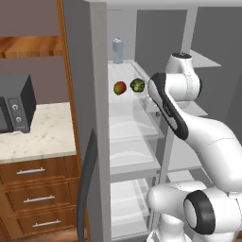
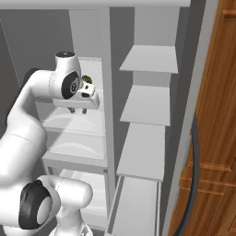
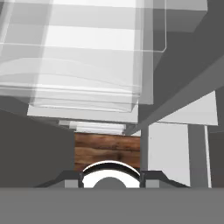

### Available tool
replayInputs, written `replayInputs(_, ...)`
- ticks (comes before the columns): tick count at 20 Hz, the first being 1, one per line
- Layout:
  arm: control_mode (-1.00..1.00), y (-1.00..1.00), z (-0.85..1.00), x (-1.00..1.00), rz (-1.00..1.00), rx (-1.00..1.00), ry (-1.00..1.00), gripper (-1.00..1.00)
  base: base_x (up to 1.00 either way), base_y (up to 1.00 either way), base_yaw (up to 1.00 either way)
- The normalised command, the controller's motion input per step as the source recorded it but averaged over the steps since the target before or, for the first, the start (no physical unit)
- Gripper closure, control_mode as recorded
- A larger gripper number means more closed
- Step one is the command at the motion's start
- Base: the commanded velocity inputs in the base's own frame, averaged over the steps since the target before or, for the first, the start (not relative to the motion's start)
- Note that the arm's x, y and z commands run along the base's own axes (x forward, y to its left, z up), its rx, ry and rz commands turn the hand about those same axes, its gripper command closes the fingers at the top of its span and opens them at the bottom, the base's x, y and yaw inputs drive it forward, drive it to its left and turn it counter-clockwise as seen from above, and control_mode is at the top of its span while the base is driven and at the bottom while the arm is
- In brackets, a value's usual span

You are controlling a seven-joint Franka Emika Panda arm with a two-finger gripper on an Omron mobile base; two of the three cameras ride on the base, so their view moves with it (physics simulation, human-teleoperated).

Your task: Take the mango and broccoli from the fridge shelf and place them in the freezer drawer to begin freezing them.

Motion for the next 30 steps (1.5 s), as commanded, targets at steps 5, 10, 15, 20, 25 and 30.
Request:
replayInputs(5, -1.0, 0.02, 0.0, -0.26, 0.0, -0.01, -0.12, -1.0, 0.0, 0.0, 0.0)
replayInputs(10, -1.0, 0.07, 0.14, -0.08, -0.12, 0.0, -0.26, -1.0, 0.0, 0.0, 0.0)
replayInputs(15, -1.0, 0.19, 0.1, 0.62, -0.21, 0.0, -0.06, -1.0, 0.0, 0.0, 0.0)
replayInputs(20, -1.0, 0.0, 0.17, 0.36, 0.0, 0.0, 0.0, -1.0, 0.0, 0.0, 0.0)
replayInputs(25, -1.0, 0.06, 0.39, 0.12, 0.01, 0.0, -0.04, -1.0, 0.0, 0.0, 0.0)
replayInputs(30, -1.0, 0.12, 0.22, 0.23, 0.0, 0.0, -0.06, -1.0, 0.0, 0.0, 0.0)
